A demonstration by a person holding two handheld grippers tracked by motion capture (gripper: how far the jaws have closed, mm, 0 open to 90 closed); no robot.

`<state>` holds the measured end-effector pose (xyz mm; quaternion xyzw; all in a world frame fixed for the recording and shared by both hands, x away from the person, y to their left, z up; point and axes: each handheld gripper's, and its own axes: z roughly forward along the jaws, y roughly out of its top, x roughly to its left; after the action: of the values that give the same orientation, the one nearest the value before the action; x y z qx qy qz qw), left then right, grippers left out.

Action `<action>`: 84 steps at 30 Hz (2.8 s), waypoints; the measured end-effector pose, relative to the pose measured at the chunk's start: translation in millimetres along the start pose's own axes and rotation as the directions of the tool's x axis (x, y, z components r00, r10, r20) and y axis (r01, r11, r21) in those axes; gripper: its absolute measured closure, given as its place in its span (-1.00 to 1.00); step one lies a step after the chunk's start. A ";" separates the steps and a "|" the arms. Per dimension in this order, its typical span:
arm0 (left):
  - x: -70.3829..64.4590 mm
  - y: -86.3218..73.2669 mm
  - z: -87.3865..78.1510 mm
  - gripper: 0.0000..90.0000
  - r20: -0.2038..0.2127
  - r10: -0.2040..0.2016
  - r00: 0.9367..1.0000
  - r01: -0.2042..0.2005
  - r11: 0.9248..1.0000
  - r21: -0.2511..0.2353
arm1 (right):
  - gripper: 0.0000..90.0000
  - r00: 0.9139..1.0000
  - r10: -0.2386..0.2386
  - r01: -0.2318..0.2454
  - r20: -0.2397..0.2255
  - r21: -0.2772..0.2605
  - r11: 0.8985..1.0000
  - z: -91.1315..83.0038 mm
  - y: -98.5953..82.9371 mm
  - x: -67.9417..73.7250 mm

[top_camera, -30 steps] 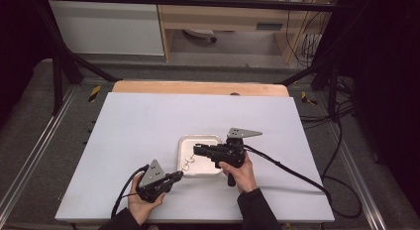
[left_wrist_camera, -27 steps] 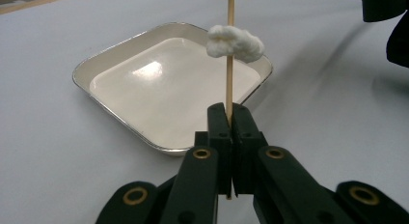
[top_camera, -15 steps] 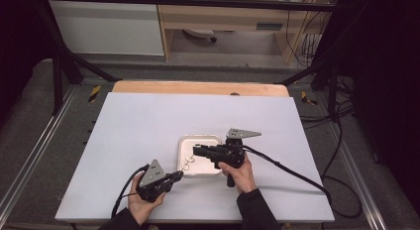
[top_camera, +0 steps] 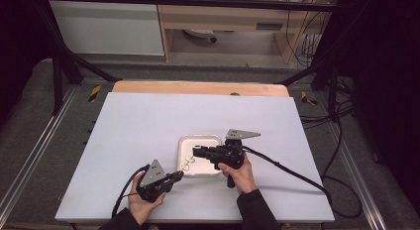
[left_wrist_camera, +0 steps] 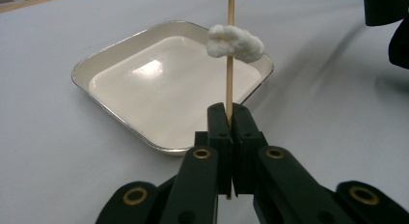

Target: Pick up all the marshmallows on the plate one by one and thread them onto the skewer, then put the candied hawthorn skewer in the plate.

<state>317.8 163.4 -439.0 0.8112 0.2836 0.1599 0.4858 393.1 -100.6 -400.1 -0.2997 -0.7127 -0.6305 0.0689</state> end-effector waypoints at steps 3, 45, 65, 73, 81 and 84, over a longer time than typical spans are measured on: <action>0.0 0.2 -0.3 0.97 -0.001 0.000 1.000 0.000 1.000 -0.001 | 0.82 1.000 0.001 -0.001 -0.001 0.001 1.000 0.5 -0.8 -0.3; 3.1 1.9 0.6 0.97 -0.001 -0.017 1.000 0.017 1.000 0.003 | -0.26 0.989 -0.088 0.076 0.117 0.106 0.992 -8.4 4.5 3.3; 14.6 9.7 -4.7 0.97 0.016 -0.070 0.997 0.069 0.996 0.049 | -0.95 0.920 -0.209 0.117 0.330 0.279 0.953 -52.3 -16.7 -26.5; 23.5 21.4 -8.3 0.96 -0.005 -0.084 0.996 0.084 0.993 0.086 | -0.98 0.908 -0.218 0.102 0.357 0.316 0.943 -82.7 -32.3 -37.3; 34.0 36.2 -5.4 0.96 -0.016 -0.104 0.994 0.105 0.986 0.128 | -0.98 0.889 -0.226 0.091 0.399 0.330 0.939 -107.8 -43.8 -44.0; 36.4 40.7 -1.4 0.96 -0.018 -0.104 0.994 0.106 0.983 0.149 | -0.98 0.883 -0.232 0.094 0.407 0.332 0.939 -113.4 -47.4 -45.2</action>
<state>358.2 171.8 -403.1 0.8285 0.3398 0.1164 0.4297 373.7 -223.8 -440.1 -0.3583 -0.8205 -0.4334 -0.1029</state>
